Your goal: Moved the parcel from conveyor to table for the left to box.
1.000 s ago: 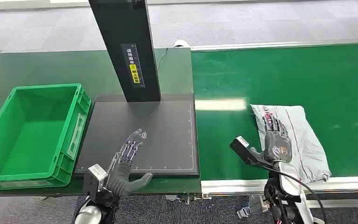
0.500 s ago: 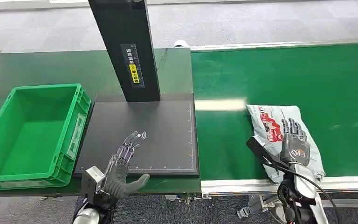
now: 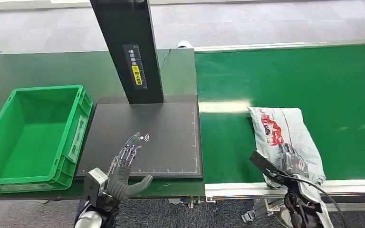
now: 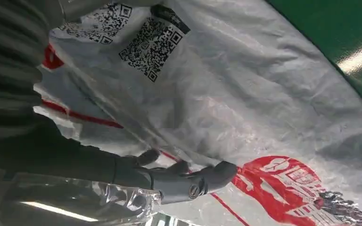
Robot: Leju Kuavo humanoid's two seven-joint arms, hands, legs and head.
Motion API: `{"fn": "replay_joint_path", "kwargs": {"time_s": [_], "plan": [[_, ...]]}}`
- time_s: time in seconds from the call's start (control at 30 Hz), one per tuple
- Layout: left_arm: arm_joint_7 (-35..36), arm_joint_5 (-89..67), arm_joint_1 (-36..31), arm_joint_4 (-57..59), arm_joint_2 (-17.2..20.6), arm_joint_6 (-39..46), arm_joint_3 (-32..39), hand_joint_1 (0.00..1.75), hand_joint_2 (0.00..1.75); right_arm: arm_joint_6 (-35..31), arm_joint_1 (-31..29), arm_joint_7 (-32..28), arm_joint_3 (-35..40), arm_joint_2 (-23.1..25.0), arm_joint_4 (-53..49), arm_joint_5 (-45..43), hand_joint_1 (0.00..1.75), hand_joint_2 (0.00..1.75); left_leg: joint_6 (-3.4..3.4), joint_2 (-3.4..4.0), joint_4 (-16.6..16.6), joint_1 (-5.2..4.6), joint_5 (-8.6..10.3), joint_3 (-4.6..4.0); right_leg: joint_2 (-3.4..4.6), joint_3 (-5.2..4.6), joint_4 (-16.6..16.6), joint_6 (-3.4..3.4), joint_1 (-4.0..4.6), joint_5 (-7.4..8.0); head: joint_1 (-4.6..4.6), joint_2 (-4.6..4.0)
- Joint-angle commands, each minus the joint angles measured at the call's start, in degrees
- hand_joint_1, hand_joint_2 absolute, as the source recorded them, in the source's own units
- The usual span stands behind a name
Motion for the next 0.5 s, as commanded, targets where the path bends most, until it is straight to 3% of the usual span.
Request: {"fn": "replay_joint_path", "kwargs": {"time_s": [0.03,0.07,0.1,0.13,0.17,0.2,0.5], "plan": [[0.37,-0.21,-0.76,3.02,-0.55,0.39,-0.21,0.00,1.75,3.33,-1.03,0.21,0.62,-0.63,5.11,-1.68,0.00,1.75,0.15,-0.07,-0.08,0.08,0.01,0.16,-0.11,0.24,-0.18,-0.21,0.13,0.03,0.00,0.00],[0.39,-0.21,-0.67,2.88,-0.60,0.44,-0.11,0.00,1.75,4.09,-1.57,0.30,1.15,-0.83,5.70,-1.93,0.00,1.75,0.13,-0.10,-0.06,0.05,0.01,0.13,-0.13,0.22,-0.14,-0.18,0.10,0.02,0.00,0.00],[0.39,-0.21,-0.64,2.89,-0.59,0.45,-0.10,0.00,1.75,4.12,-1.69,0.28,1.16,-0.85,5.68,-1.95,0.26,1.75,0.09,-0.06,-0.04,0.02,0.00,0.12,-0.09,0.17,-0.09,-0.12,0.05,0.00,0.00,0.00],[0.39,-0.21,-0.64,2.89,-0.59,0.45,-0.10,0.00,1.75,4.12,-1.69,0.28,1.16,-0.85,5.68,-1.95,0.26,1.75,0.15,-0.08,-0.06,0.07,0.01,0.15,-0.11,0.24,-0.16,-0.20,0.12,0.04,0.00,0.00],[0.39,-0.21,-0.64,2.89,-0.59,0.45,-0.10,0.00,1.75,4.12,-1.69,0.28,1.16,-0.85,5.68,-1.95,0.58,1.75,0.11,-0.05,-0.05,0.04,0.01,0.14,-0.08,0.22,-0.12,-0.16,0.08,0.02,0.02,0.00],[0.37,-0.22,-0.50,2.73,-0.63,0.51,0.05,0.00,1.75,4.07,-1.86,0.26,1.52,-0.99,5.87,-1.98,1.75,1.75,0.09,-0.04,-0.03,0.03,0.00,0.16,-0.06,0.23,-0.09,-0.12,0.06,0.01,0.00,0.00],[0.50,-0.26,0.60,1.42,-0.75,0.88,1.20,0.00,1.75,2.70,-3.63,-1.21,4.38,-1.41,7.20,-2.99,1.75,1.75,0.09,-0.03,0.00,0.04,-0.02,0.30,-0.05,0.40,-0.10,-0.13,0.07,0.00,0.02,0.00]]}}
